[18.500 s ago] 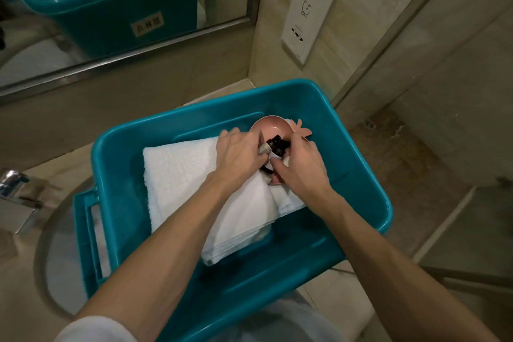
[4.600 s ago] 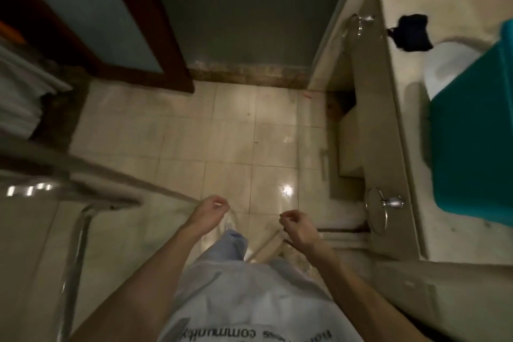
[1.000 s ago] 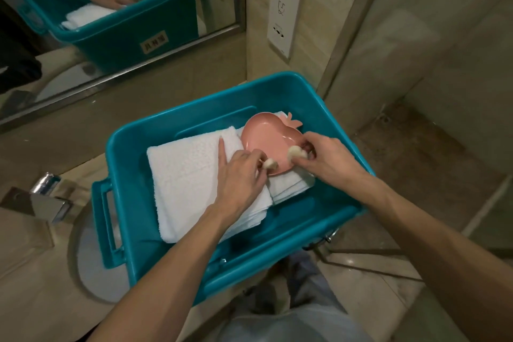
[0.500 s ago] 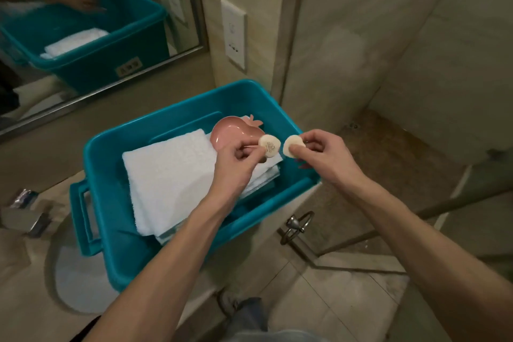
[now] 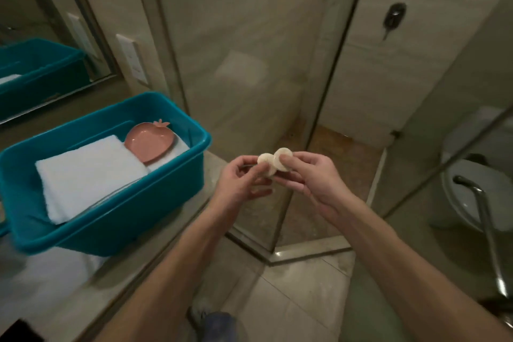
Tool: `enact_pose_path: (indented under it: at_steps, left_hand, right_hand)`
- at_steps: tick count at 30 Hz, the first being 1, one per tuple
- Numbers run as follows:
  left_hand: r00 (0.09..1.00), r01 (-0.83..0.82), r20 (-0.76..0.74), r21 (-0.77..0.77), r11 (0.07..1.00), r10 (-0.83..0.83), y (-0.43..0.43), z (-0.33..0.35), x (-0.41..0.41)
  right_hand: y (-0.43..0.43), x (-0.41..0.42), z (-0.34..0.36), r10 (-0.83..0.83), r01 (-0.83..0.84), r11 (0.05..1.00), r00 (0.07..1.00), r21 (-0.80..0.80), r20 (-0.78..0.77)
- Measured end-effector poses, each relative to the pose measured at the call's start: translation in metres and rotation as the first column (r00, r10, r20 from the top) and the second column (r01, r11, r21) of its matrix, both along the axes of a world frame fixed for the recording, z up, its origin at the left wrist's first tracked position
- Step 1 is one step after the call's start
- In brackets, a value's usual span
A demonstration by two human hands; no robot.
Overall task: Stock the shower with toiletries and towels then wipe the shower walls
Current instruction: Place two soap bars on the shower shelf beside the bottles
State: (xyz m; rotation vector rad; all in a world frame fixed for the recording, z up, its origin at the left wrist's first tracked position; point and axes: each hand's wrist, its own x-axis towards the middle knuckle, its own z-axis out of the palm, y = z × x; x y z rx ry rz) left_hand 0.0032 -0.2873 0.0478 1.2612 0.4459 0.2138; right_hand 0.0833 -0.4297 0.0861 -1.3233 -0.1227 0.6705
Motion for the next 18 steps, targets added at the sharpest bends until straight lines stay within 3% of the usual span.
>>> enact_pose_path:
  at_steps: [8,12,18]
  left_hand:
    - [0.987,0.159,-0.017,0.115,0.981,-0.159,-0.085,0.004,0.029]
    - [0.980,0.200,-0.021,0.114,0.973,-0.199,-0.107,0.001,0.067]
    - [0.956,0.290,-0.004,0.130,0.948,-0.292,-0.123,-0.002,0.147]
  right_hand:
    - [-0.109,0.007,0.003,-0.154,0.154,0.988,0.988,-0.029,0.004]
    - [-0.144,0.031,-0.002,-0.296,0.297,0.950,0.955,-0.093,0.022]
    - [-0.178,0.089,-0.008,-0.381,0.396,0.889,0.918,-0.230,0.108]
